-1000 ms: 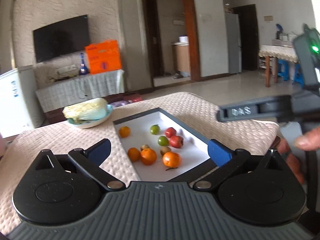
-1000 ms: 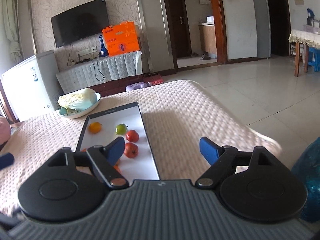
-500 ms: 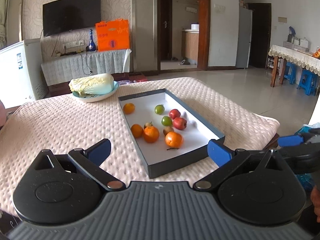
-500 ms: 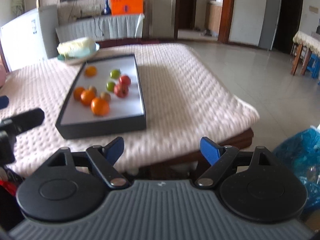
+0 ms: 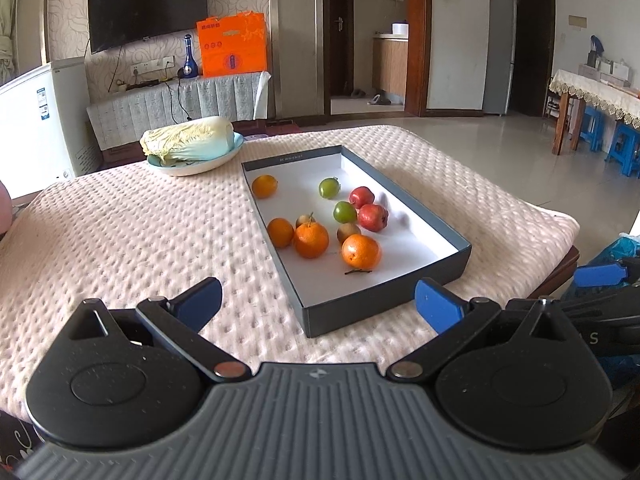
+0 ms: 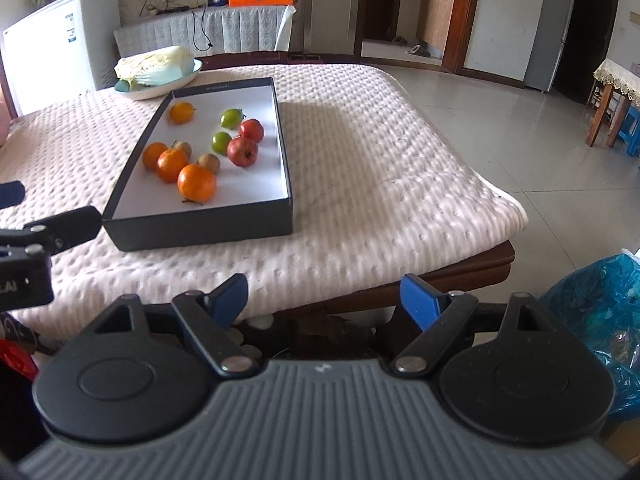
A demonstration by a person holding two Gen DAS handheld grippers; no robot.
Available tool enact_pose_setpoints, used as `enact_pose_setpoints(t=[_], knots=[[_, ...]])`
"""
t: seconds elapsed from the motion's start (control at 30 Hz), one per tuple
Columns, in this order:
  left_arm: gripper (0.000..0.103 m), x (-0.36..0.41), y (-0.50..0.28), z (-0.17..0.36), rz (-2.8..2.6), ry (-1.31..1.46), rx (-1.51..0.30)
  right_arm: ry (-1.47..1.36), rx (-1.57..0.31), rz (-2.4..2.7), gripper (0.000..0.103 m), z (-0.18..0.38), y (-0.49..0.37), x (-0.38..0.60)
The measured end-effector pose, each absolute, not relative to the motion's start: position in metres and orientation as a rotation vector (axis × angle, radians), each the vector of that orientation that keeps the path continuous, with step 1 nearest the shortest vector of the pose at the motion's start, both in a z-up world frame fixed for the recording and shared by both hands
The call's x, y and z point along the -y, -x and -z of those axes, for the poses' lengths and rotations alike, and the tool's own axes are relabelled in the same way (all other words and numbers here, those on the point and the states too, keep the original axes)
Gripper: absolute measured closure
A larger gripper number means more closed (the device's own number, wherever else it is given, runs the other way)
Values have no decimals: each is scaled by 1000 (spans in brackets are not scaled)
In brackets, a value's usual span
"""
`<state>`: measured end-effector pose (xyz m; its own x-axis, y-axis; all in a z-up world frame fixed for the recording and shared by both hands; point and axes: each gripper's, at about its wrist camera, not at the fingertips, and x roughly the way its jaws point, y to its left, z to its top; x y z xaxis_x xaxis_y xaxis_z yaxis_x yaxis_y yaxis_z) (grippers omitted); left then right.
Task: Organize fruits
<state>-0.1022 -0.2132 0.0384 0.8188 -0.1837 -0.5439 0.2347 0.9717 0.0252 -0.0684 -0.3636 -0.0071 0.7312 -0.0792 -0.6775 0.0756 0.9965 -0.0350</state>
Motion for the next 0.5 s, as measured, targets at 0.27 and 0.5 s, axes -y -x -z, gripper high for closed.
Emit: enact_pose_setpoints(t=[0.27, 0.5], knots=[[0, 218, 98, -35, 231, -96, -576, -43, -753, 103, 18, 9, 68, 375], [0, 219, 96, -33, 233, -92, -583, -50, -758, 111, 18, 10, 68, 377]])
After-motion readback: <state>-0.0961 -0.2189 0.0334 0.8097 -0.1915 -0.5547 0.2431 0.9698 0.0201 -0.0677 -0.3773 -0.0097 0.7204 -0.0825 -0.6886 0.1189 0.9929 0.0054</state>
